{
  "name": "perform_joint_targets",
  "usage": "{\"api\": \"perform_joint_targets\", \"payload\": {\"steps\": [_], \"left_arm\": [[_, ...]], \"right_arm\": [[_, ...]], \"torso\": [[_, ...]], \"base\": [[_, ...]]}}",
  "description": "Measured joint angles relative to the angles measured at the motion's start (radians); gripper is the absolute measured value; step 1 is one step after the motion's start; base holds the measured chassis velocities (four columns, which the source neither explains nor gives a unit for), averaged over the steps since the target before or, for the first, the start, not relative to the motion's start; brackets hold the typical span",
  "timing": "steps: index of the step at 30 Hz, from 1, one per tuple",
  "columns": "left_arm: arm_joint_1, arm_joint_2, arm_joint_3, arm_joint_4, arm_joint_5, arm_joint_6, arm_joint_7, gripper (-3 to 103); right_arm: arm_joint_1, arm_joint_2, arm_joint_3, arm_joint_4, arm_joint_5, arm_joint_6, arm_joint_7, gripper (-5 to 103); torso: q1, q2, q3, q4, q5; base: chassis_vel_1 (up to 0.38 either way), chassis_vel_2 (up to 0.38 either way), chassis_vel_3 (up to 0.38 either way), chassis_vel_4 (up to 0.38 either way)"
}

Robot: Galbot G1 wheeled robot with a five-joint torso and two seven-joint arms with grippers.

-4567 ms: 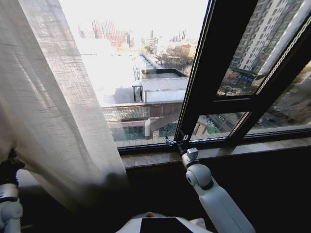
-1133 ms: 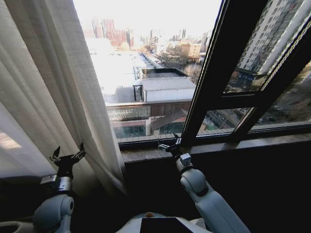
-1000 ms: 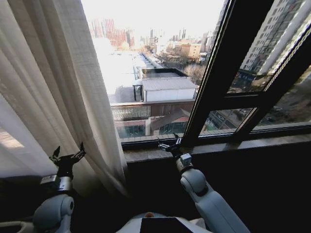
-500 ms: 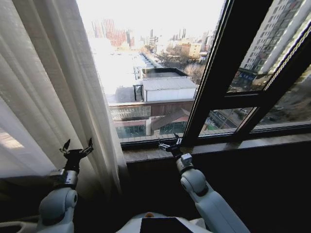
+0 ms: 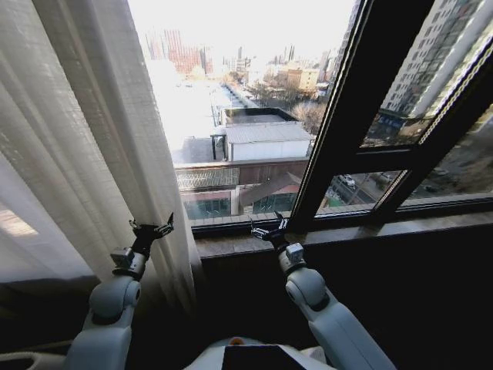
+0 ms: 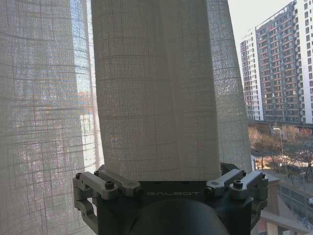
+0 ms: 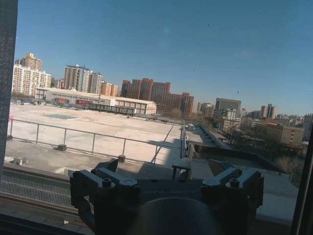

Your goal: Open the curtains by pulling them apart, changing their state from closed to fully open.

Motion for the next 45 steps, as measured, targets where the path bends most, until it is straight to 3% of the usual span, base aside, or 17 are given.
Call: {"api": "perform_joint_targets", "payload": {"steps": [5,8,11,14,16,17,19,22,25,28,30,31,45], "left_arm": [[-0.012,-0.005,0.026,0.020,-0.002,-0.008,-0.001,101],[-0.010,-0.014,0.035,0.015,0.000,-0.010,-0.006,86],[-0.008,-0.016,0.033,0.012,0.004,-0.011,-0.010,81],[-0.006,-0.021,0.025,0.008,0.006,-0.009,-0.033,64],[-0.004,-0.021,0.022,0.008,0.006,-0.009,-0.035,64],[-0.002,-0.021,0.018,0.008,0.006,-0.009,-0.036,53],[-0.001,-0.021,0.017,0.008,0.006,-0.009,-0.036,53],[0.001,-0.021,0.013,0.007,0.006,-0.009,-0.036,36],[0.001,-0.021,0.009,0.007,0.006,-0.009,-0.036,31],[0.006,-0.032,-0.013,0.002,0.006,-0.009,-0.036,15],[0.009,-0.035,-0.020,0.000,0.006,-0.009,-0.036,15],[0.014,-0.038,-0.031,-0.002,0.007,-0.010,-0.036,3],[0.067,-0.065,-0.147,-0.019,0.010,-0.041,-0.044,0]], "right_arm": [[-0.001,-0.001,0.000,0.002,-0.002,-0.001,0.004,100],[-0.003,-0.006,0.001,0.007,-0.002,-0.003,0.008,100],[-0.003,-0.007,0.001,0.008,-0.002,-0.003,0.010,100],[-0.004,-0.004,0.001,0.006,-0.002,-0.004,0.013,100],[-0.004,-0.003,0.001,0.006,-0.002,-0.004,0.013,100],[-0.003,0.001,0.000,0.003,-0.002,-0.005,0.013,100],[-0.002,0.003,-0.001,0.002,-0.002,-0.005,0.013,100],[0.002,0.004,-0.001,0.001,-0.002,-0.005,0.013,100],[0.003,0.004,-0.001,0.001,-0.002,-0.005,0.013,100],[0.004,0.002,0.000,0.001,-0.002,-0.005,0.012,100],[0.004,0.001,0.001,0.001,-0.002,-0.005,0.012,100],[0.004,0.001,0.001,0.001,-0.002,-0.005,0.012,100],[0.011,0.004,-0.002,0.011,0.004,-0.021,0.008,100]], "torso": [[0.000,0.000,0.000,-0.0002,0.0002],[0.000,0.000,0.000,0.0000,0.0000],[0.000,0.000,0.000,0.0000,0.0000],[0.000,0.000,0.000,0.0000,0.0002],[0.000,0.000,0.000,-0.0001,0.0001],[0.000,0.000,0.000,-0.0001,0.0001],[0.000,0.000,0.000,-0.0001,0.0001],[0.000,0.000,0.000,0.0000,0.0001],[0.000,0.000,0.000,-0.0001,0.0001],[0.000,0.000,0.000,-0.0001,0.0001],[0.000,0.000,0.000,-0.0001,0.0000],[0.000,0.000,0.000,-0.0001,0.0001],[0.000,0.000,0.000,0.0000,-0.0001]], "base": [[0.000,0.000,0.000,0.000],[0.000,0.000,0.000,0.000],[0.000,0.000,0.000,0.000],[0.000,0.000,0.000,0.000],[0.000,0.000,0.000,0.000],[0.000,0.000,0.000,0.000],[0.000,0.000,0.000,0.000],[0.000,0.000,0.000,0.000],[0.000,0.000,0.000,0.000],[0.000,0.000,0.000,0.000],[0.000,0.000,0.000,0.000],[0.000,0.000,0.000,0.000],[0.000,0.000,0.000,0.000]]}}
